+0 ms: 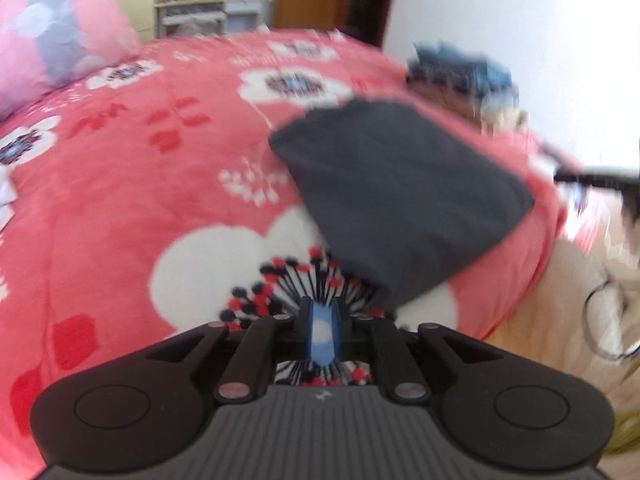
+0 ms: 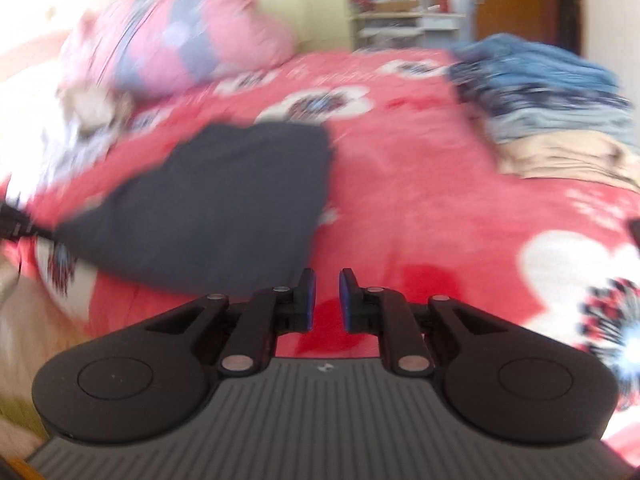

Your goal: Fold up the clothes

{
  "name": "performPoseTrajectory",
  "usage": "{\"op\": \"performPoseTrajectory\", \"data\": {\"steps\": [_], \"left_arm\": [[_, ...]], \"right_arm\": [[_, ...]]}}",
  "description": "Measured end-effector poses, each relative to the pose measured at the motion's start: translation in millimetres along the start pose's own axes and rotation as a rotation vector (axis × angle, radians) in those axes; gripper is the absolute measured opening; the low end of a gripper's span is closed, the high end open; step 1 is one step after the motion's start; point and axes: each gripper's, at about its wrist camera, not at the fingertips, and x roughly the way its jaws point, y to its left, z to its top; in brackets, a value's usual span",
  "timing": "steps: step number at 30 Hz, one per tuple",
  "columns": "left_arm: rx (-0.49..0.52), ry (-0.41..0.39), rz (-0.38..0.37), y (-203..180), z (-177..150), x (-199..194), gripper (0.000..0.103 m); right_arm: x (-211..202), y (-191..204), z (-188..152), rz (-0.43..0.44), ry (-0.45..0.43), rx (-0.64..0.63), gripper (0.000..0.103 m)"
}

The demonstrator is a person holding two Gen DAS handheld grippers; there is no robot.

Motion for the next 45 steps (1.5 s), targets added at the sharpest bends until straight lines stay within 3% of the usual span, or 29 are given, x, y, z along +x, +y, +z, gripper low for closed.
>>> {"op": "performPoseTrajectory", "data": {"steps": [3,6,7,9,11,12,14,17,20,26,31,34,39,45], "left_arm": [[-0.065,-0.131,-0.078,-7,13,-15,0.017],[-0.089,-0.192,-0.192,-25,25,3,0.018],[-0.082,-0.176,-0.204,-33,27,17,0.019],[-0.063,-0.135,-0.182,-43,24,46,0.024],[-0.113,-0.063,-0.132,-36,14,74,0.022],[-0.150,-0.028,-0.112,-29,9,87,0.018],[-0.253,-0.041,-0.140,-12,0,90,0.016],[-0.306,-0.094,-0.158,-5,1,71,0.036],[-0.300,-0.125,-0.121,-10,3,58,0.053],[-0.302,-0.084,-0.036,-31,-3,68,0.059],[-0.333,-0.059,0.013,-38,-11,77,0.060],[-0.415,-0.067,-0.025,-25,-9,72,0.060],[-0.564,-0.089,-0.123,6,-12,64,0.059],[-0.659,-0.069,-0.215,24,-19,74,0.059]], "right_arm": [[-17,5,6,0.040,-0.083,0.081,0.014],[-7,34,10,0.125,-0.129,0.090,0.014],[0,46,11,0.157,-0.138,0.089,0.014],[23,65,8,0.199,-0.115,0.101,0.014],[48,77,0,0.203,-0.073,0.106,0.014],[58,79,-7,0.158,-0.043,0.108,0.014],[75,71,-21,0.095,0.040,0.170,0.014],[64,50,-27,0.172,0.011,0.355,0.016],[45,45,-24,0.143,-0.043,0.367,0.024],[38,41,-26,0.135,-0.085,0.419,0.028],[40,65,-14,0.147,-0.095,0.301,0.030],[33,91,-11,0.183,-0.115,0.161,0.031],[29,161,-18,0.225,-0.135,-0.233,0.042],[53,241,-36,0.191,-0.117,-0.709,0.042]]}}
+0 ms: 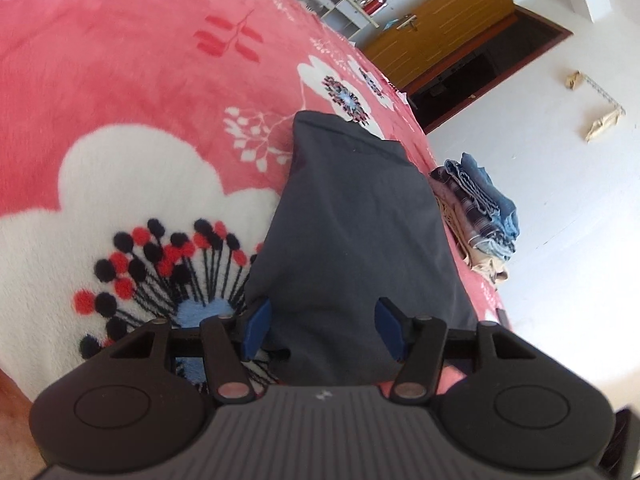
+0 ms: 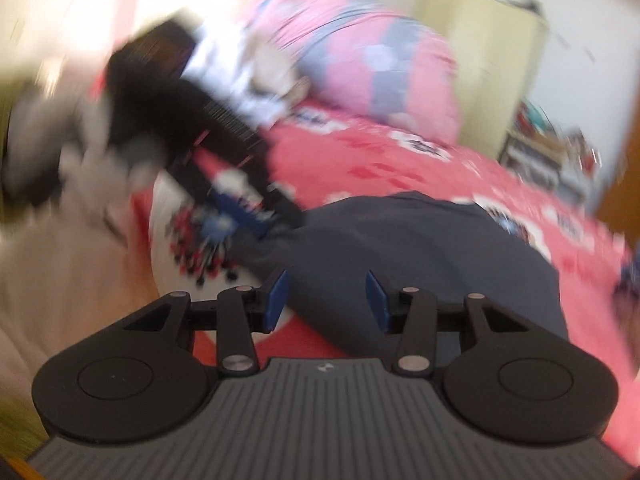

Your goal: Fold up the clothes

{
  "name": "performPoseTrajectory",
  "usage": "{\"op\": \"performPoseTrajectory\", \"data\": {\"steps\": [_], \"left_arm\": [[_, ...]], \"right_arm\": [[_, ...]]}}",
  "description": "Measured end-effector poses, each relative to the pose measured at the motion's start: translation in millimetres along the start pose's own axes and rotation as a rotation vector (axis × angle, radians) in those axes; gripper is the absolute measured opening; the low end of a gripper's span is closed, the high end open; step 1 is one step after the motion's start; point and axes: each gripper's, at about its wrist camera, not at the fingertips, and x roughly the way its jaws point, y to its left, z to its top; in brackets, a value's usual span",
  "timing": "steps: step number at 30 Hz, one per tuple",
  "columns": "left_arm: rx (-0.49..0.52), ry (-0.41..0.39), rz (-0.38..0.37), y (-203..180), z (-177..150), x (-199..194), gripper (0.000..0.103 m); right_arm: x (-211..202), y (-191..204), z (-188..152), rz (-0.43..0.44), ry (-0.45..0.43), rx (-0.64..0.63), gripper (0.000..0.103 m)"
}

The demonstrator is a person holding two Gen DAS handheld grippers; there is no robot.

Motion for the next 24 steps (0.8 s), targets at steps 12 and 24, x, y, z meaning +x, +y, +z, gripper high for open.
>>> {"op": "performPoseTrajectory", "data": {"steps": [12,24], "left_arm": [[-0.054,0.002,-0.070,15,-1,2,0.058],[-0.162,0.003,-0.242,11,-5,27,0.058]], "right_arm": [[53,52,6,-0.122,0.130,-0.381,0.026],[27,20,31,-0.253,-0.015,-0.109,0.003]]}}
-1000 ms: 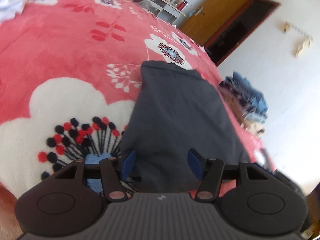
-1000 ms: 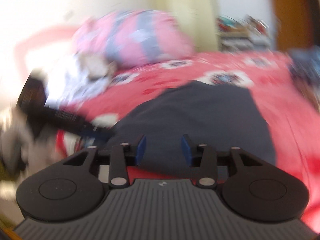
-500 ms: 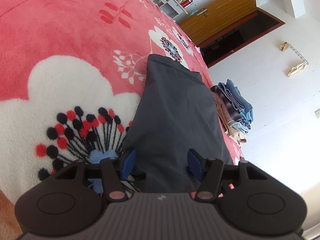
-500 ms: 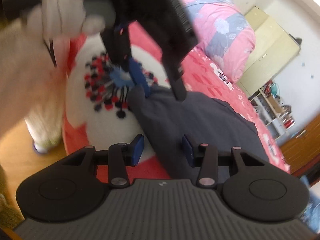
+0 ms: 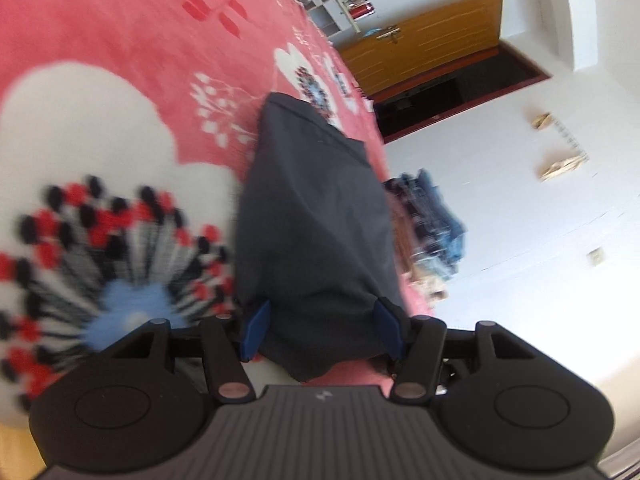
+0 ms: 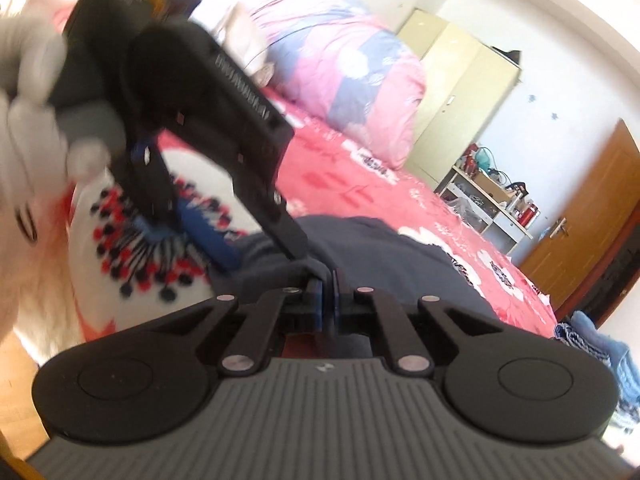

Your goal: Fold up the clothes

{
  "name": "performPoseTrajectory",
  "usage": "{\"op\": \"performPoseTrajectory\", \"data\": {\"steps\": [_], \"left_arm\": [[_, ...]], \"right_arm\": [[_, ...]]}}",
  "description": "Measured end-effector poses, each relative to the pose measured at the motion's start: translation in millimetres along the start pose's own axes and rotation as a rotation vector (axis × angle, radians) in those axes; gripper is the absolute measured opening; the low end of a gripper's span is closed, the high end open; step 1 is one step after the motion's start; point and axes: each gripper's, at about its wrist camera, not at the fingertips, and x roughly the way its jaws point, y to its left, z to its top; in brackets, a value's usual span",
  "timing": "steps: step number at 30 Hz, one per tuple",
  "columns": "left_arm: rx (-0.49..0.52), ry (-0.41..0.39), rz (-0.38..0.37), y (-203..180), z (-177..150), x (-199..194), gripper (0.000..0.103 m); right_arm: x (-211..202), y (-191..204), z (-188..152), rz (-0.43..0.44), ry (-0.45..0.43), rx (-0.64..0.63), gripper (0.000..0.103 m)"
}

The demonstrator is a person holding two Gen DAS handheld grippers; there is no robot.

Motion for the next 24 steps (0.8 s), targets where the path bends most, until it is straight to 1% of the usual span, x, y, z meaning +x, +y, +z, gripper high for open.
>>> {"op": "performPoseTrajectory", "data": {"steps": [3,5,9,13,14,15,16,18,21,24], "left_arm": [[-0.101,0.001,-0.100,11,2,12,0.059],[-0.154,0.005,-0.146,18,2,19,0.060],[-0.193,0.011,-0.193,22,0,28,0.060],[-0.192,0.025,-0.194,22,0,36,0.059],[-0.196,0.026,-0.197,22,1,37,0.059],[-0.202,0.028,-0.202,23,1,38,0.059],[-0.207,0.030,-0.207,24,2,39,0.059],[-0.214,0.033,-0.214,26,3,41,0.059],[-0.222,0.035,-0.224,28,4,44,0.059],[-0.225,0.037,-0.229,28,3,46,0.059]], "right_arm": [[-6,-16,-4,0.016,-0.016,0.067,0.003],[-10,-25,-7,0.041,-0.030,0.114,0.003],[-18,-39,-13,0.113,-0.059,0.207,0.005],[-27,-46,-22,0.196,-0.073,0.262,0.009],[-30,-48,-25,0.213,-0.072,0.279,0.013],[-35,-51,-29,0.226,-0.080,0.312,0.022],[-40,-55,-33,0.239,-0.088,0.345,0.028],[-50,-61,-40,0.261,-0.105,0.410,0.046],[-50,-63,-44,0.241,-0.116,0.425,0.054],[-39,-51,-40,0.227,-0.107,0.363,0.057]]}}
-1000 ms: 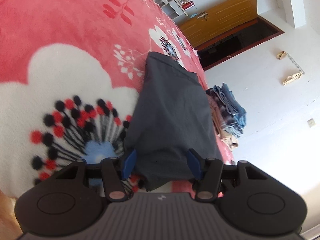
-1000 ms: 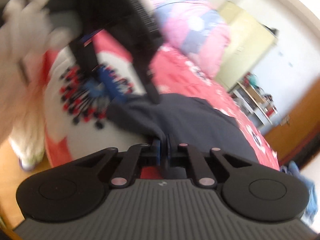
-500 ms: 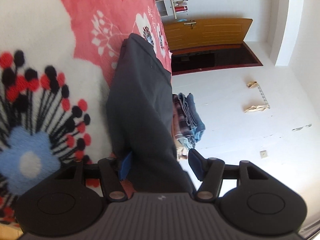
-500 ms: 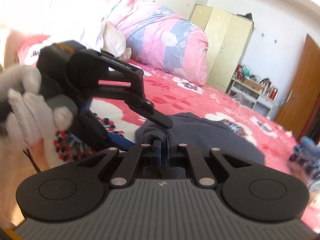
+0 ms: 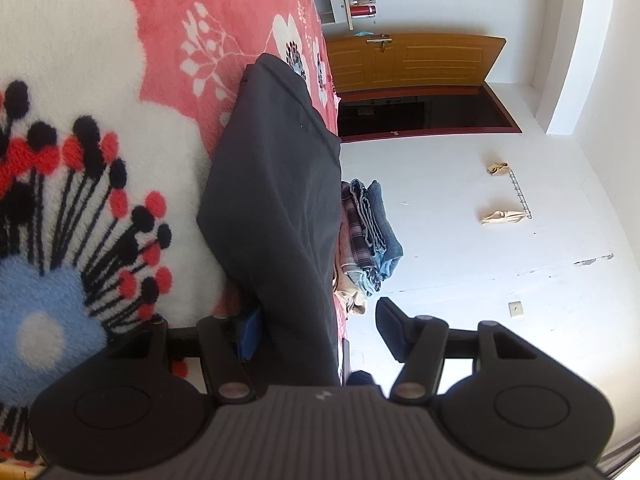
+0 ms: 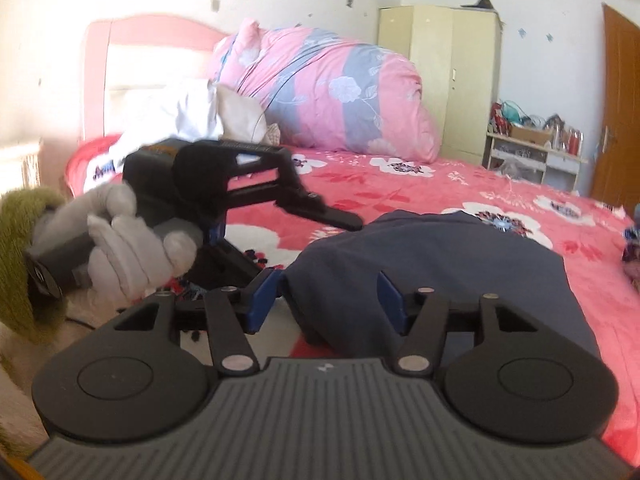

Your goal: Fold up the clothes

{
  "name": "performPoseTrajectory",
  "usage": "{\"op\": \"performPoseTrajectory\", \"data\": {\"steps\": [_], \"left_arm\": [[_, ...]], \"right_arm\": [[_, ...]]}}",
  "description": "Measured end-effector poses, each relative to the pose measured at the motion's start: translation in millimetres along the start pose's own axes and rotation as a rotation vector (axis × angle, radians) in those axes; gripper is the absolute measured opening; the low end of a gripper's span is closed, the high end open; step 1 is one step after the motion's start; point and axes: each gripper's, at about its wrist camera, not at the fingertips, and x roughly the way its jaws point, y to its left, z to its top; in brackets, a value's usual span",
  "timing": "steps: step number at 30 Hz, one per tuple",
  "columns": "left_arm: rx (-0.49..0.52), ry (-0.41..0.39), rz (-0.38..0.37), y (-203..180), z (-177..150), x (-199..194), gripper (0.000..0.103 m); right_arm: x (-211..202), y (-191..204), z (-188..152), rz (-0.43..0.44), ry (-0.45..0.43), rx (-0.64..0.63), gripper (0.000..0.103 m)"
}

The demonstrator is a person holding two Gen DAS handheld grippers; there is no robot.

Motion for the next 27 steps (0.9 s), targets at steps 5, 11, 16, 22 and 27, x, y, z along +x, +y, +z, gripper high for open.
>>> {"op": "performPoseTrajectory", "data": {"steps": [5,11,16,22,27], "left_arm": [[0.004,0.007,-0.012,1,-1,2,0.059],[0.008,-0.003,-0.005,3,4,-3,0.059],[0.011,-0.070,0.022,2,24,-19,0.059],[0.053,-0.028,0.093,-4,40,3,0.043],[0.086,0.007,-0.066,-13,52,21,0.019]], "right_arm": [[39,29,-8,-0.155,0.027,-0.250,0.055],[52,27,-8,-0.260,0.054,-0.262,0.006],[49,23,-6,-0.294,0.053,-0.255,0.006],[52,31,-10,-0.281,0.036,-0.340,0.006],[47,40,-6,-0.320,0.009,-0.508,0.006]]}}
